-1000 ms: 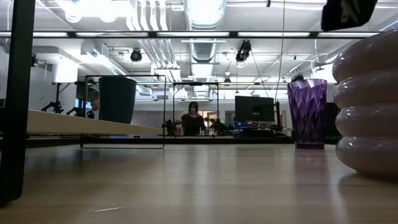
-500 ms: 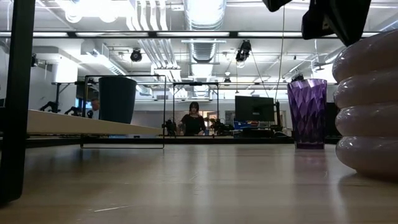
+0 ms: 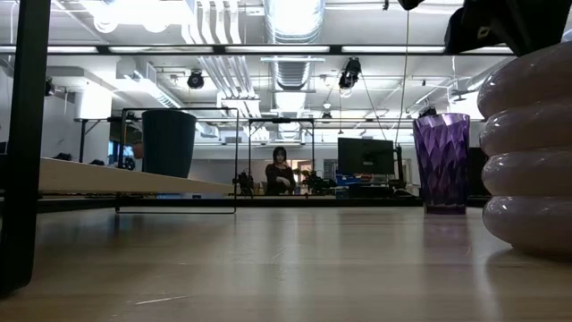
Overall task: Stack small to large cups/mugs on shelf
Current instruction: Put the purple mug on the shelf
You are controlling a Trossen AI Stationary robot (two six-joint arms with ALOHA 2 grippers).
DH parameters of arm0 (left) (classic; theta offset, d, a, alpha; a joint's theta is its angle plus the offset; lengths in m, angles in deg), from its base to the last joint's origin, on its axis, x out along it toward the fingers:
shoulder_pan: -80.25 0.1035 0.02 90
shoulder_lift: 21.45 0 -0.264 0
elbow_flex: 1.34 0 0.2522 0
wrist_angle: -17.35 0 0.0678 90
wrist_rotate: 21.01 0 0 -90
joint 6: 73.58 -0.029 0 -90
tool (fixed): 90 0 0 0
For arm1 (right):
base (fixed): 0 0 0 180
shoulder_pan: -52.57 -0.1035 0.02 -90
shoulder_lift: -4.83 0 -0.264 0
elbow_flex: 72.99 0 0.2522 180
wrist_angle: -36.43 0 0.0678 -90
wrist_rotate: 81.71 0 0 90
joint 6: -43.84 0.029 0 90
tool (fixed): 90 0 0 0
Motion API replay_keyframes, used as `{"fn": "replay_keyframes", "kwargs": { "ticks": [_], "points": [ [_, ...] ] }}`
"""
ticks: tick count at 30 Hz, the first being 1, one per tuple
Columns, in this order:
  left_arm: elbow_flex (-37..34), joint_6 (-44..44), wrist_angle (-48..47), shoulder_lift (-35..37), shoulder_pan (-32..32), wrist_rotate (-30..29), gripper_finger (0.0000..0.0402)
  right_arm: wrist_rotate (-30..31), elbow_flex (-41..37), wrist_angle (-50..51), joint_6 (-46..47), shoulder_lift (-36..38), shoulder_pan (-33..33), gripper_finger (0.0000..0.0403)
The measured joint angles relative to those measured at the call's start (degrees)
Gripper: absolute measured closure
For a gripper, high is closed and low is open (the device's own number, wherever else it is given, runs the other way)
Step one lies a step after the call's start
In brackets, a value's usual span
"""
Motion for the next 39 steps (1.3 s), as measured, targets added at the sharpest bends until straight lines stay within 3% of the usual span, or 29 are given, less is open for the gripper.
{"fn": "replay_keyframes", "kwargs": {
  "ticks": [6, 29, 39],
  "points": [
    [0.00, 0.01, 0.05, 0.00, 0.00, 0.02, 0.0318, 2.94, -1.69, -0.30, -0.10, 0.00, 0.10, 0.0360],
    [0.00, 0.07, 0.18, 0.00, 0.00, 0.04, 0.0318, 2.64, -5.50, -6.70, -0.30, 0.04, -0.04, 0.0360],
    [0.02, 0.05, 0.18, 0.00, 0.00, 0.04, 0.0318, 3.89, -5.64, -6.96, -0.49, -0.07, 0.26, 0.0391]
  ]
}}
